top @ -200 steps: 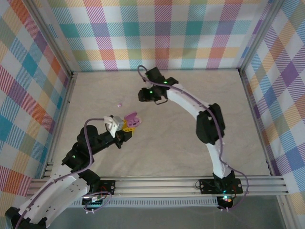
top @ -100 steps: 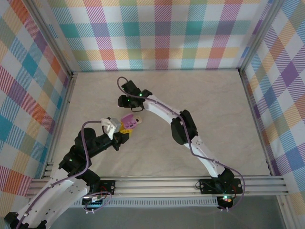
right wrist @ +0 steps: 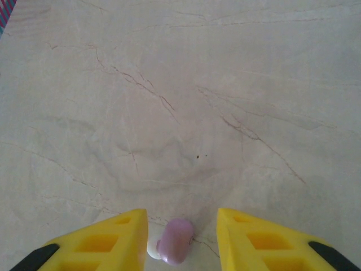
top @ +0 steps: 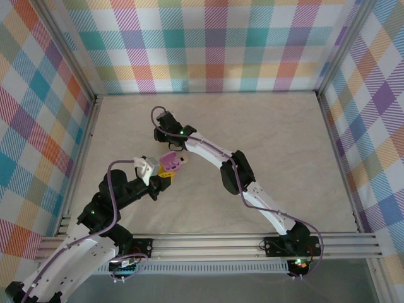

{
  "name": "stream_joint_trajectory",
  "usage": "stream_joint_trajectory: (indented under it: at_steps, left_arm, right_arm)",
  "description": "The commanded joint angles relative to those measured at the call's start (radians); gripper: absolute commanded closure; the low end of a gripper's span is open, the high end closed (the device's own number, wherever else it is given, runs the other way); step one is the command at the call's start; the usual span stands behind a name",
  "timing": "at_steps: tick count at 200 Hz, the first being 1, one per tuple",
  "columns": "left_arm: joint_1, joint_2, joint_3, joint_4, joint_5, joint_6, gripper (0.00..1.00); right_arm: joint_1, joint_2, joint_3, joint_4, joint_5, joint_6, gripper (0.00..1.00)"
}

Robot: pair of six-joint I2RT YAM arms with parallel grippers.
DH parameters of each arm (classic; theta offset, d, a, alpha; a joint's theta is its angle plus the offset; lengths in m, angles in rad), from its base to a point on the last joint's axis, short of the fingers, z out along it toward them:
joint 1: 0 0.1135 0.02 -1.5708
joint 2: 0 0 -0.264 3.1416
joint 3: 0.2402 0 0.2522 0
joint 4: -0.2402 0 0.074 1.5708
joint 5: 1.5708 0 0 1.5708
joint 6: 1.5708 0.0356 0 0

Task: Insert wireless bluetooth earbuds into charging case

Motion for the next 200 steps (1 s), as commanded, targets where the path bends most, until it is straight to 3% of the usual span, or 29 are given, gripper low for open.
stream_joint_trajectory:
  at_steps: [1, 94, 152, 179, 200]
  left_arm:
    - [0.007, -0.025, 0.022, -0.017, -0.006, -0.008, 1.00]
    - [0.006, -0.082, 0.025, -0.031, 0.000, -0.028, 1.00]
    - [0.006, -0.131, 0.016, -0.056, -0.011, -0.038, 1.00]
    - [0.006, -0.154, 0.014, -0.065, -0.020, -0.041, 1.00]
    - [0.006, -0.156, 0.015, -0.069, -0.025, -0.038, 1.00]
  right_arm:
    - [0.017, 0.034, 0.050, 0.040, 0.028, -0.040, 0.64]
    - [0.016, 0.046, 0.068, -0.030, -0.006, 0.002, 0.70]
    - [0.026, 0.070, 0.056, -0.124, -0.029, -0.050, 0.63]
    - [0.023, 0.064, 0.044, -0.131, -0.011, -0.068, 0.65]
    - [0.022, 0.061, 0.035, -0.131, -0.018, -0.067, 0.72]
